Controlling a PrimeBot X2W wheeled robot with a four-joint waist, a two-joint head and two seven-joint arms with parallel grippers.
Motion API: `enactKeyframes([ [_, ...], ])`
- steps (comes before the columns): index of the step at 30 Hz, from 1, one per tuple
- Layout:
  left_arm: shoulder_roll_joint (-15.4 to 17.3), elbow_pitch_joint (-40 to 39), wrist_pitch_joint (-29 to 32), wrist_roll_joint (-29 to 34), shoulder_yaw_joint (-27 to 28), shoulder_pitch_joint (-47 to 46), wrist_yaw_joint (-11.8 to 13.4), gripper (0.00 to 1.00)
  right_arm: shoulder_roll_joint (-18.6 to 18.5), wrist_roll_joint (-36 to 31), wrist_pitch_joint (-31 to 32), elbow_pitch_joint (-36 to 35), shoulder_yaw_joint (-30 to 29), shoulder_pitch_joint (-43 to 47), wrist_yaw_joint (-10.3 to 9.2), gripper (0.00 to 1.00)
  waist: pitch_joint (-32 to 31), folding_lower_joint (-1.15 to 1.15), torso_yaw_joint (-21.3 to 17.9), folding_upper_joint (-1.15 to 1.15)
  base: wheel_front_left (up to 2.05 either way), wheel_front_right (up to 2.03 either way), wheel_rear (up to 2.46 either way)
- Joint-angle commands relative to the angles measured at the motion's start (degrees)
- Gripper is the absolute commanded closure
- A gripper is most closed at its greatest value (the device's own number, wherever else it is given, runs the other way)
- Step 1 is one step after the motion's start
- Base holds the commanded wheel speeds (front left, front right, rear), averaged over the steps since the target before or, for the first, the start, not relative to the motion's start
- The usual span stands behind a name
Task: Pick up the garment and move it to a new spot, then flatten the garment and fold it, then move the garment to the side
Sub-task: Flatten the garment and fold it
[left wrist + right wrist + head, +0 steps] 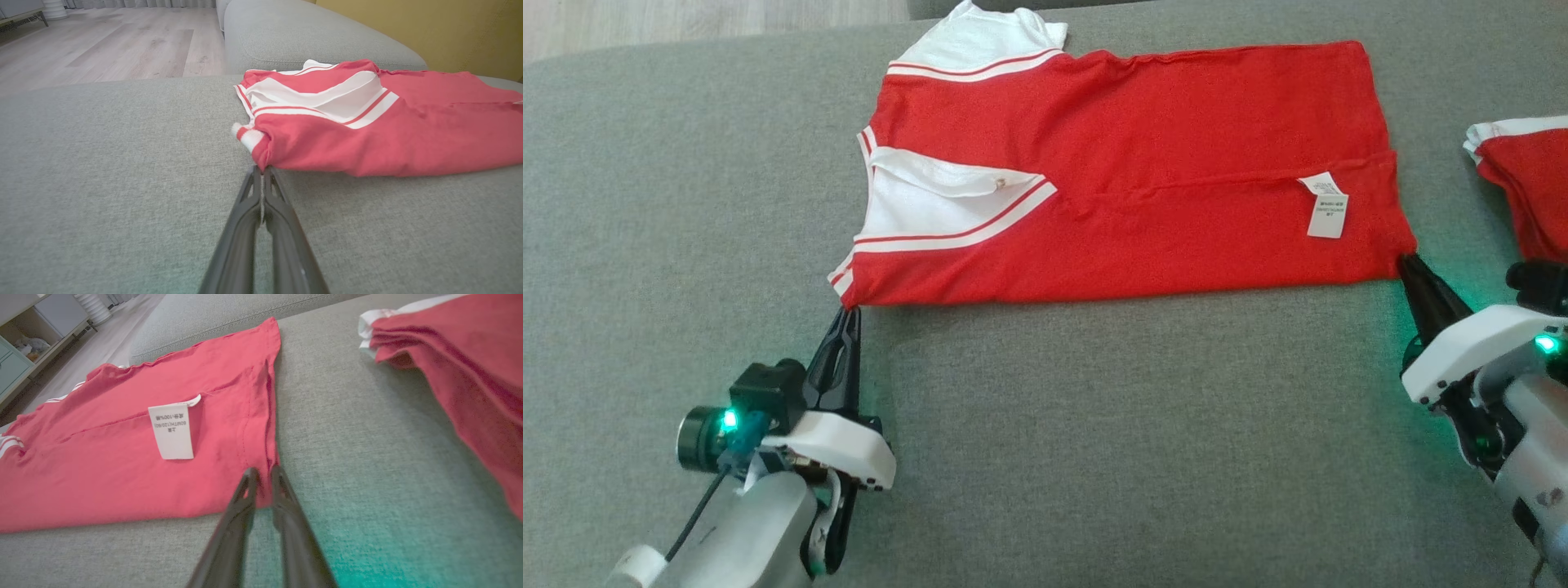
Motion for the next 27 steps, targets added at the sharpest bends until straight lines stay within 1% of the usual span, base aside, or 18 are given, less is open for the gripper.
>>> enactKeyframes([
  [1, 0.9, -1.2, -0.7, 0.5, 1.8, -2.1, 0.1, 1.0, -0.9, 0.5, -0.1, -0.6, 0.7, -0.5, -0.04, 1.0, -0.1, -0.01, 0.1, 0.0, 0.0, 0.0, 0.0],
  [4, 0.7, -1.1, -0.8, 0.4, 1.9, -1.9, 0.0, 1.0, -1.3, 1.4, -0.1, -0.8, 1.6, -0.5, -0.04, 1.0, -0.5, -0.01, 0.3, 0.0, 0.0, 0.0, 0.0],
  [9, 0.5, -2.0, -0.9, -0.9, 2.2, 0.4, -0.6, 1.0, -3.5, 2.0, -0.9, -2.3, 3.5, 0.5, -0.04, 1.0, -2.2, -0.01, 0.2, 0.0, 0.0, 0.0, 0.0],
  [14, 1.2, -3.8, -0.6, -2.1, 2.2, 3.6, -0.6, 1.0, -5.4, 2.7, -1.5, -4.3, 4.7, 2.3, -0.04, 1.0, -4.0, -0.01, 0.1, 0.0, 0.0, 0.0, 0.0],
  [20, 2.7, -7.5, 0.5, -2.9, 2.1, 7.5, 0.5, 1.0, -7.9, 3.8, -1.8, -6.7, 5.4, 4.9, -0.04, 1.0, -5.7, -0.01, 0.5, 0.0, 0.0, 0.0, 0.0],
  [27, 5.5, -13.3, 2.9, -4.0, 2.0, 13.3, 2.0, 1.0, -11.2, 4.2, -1.9, -10.9, 5.1, 9.7, -0.04, 1.0, -7.4, -0.01, 0.9, 0.0, 0.0, 0.0, 0.0],
])
